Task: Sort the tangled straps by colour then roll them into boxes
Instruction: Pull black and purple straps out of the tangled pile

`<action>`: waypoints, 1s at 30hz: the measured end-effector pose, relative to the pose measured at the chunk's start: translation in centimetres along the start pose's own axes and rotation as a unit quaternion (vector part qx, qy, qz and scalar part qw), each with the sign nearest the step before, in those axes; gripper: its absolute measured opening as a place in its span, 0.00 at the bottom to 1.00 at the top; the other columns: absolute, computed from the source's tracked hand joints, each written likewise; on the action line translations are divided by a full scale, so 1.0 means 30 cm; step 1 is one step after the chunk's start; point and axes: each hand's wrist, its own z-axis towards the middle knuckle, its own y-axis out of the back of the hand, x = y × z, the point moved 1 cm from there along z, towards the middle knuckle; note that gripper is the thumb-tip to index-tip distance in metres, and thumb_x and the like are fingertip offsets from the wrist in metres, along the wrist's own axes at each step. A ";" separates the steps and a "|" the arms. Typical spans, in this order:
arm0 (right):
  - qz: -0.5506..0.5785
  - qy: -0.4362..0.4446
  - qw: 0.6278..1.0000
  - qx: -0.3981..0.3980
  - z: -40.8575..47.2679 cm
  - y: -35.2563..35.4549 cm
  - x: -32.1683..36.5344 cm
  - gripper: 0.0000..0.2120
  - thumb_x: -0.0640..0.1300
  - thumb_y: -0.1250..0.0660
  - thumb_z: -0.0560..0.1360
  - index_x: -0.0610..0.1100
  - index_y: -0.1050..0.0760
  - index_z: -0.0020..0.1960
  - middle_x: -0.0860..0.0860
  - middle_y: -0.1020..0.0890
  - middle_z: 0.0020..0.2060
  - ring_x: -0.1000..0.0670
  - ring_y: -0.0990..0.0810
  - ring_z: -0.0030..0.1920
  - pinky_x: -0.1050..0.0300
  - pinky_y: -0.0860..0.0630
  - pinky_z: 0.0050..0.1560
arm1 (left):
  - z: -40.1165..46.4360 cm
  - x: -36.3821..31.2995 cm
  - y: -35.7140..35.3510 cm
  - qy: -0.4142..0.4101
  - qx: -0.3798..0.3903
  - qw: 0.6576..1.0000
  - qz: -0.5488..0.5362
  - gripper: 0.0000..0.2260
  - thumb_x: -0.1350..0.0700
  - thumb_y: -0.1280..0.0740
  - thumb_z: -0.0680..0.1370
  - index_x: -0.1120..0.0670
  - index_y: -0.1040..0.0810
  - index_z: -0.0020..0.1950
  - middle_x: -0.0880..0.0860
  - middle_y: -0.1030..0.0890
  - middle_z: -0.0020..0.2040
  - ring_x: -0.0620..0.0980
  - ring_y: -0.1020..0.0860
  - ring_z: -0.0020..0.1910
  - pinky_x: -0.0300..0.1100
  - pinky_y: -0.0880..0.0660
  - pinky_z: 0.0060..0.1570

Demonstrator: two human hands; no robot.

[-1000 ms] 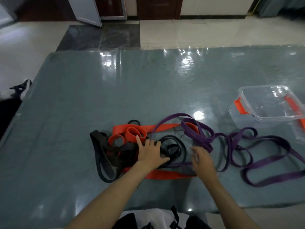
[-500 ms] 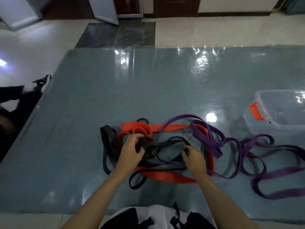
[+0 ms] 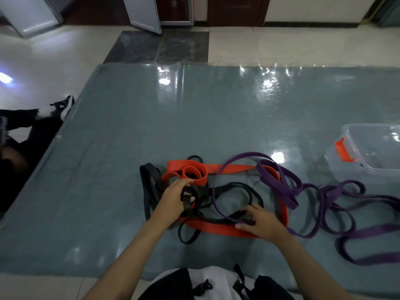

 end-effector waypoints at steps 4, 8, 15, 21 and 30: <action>-0.023 0.013 0.999 0.024 -0.009 0.002 -0.010 0.26 0.57 0.25 0.74 0.54 0.24 0.70 0.59 0.22 0.60 0.57 0.21 0.56 0.58 0.23 0.61 | 0.034 -0.028 -0.048 -0.016 0.005 0.998 0.061 0.14 0.62 0.24 0.75 0.49 0.21 0.56 0.43 0.17 0.50 0.41 0.18 0.52 0.45 0.20 0.54; 0.021 -0.032 0.996 -0.086 0.008 0.037 0.019 0.07 0.44 0.31 0.81 0.48 0.17 0.57 0.54 0.15 0.49 0.52 0.16 0.50 0.58 0.21 0.52 | 0.032 -0.058 -0.093 -0.056 0.048 0.982 0.175 0.10 0.52 0.26 0.78 0.47 0.20 0.58 0.44 0.15 0.56 0.47 0.18 0.58 0.49 0.21 0.54; 0.292 -0.130 0.922 -0.221 -0.016 0.153 0.052 0.08 0.38 0.36 0.83 0.48 0.24 0.59 0.46 0.15 0.38 0.47 0.16 0.31 0.54 0.20 0.31 | 0.023 -0.050 -0.181 -0.110 0.081 0.918 0.373 0.26 0.47 0.37 0.84 0.50 0.38 0.81 0.53 0.26 0.69 0.56 0.24 0.64 0.49 0.28 0.61; 0.444 -0.212 0.825 -0.279 -0.023 0.186 0.031 0.07 0.45 0.42 0.87 0.46 0.28 0.62 0.38 0.15 0.46 0.41 0.15 0.36 0.50 0.18 0.34 | -0.026 0.011 -0.191 -0.133 0.099 0.934 0.317 0.26 0.43 0.33 0.81 0.54 0.32 0.74 0.52 0.24 0.68 0.55 0.23 0.65 0.46 0.31 0.69; 0.185 -0.248 0.935 -0.170 0.017 0.055 0.057 0.28 0.43 0.26 0.77 0.43 0.32 0.74 0.40 0.22 0.63 0.39 0.23 0.62 0.44 0.27 0.65 | -0.051 0.057 -0.166 -0.134 0.092 0.909 0.384 0.50 0.39 0.21 0.69 0.46 0.46 0.84 0.56 0.31 0.73 0.58 0.31 0.73 0.52 0.34 0.75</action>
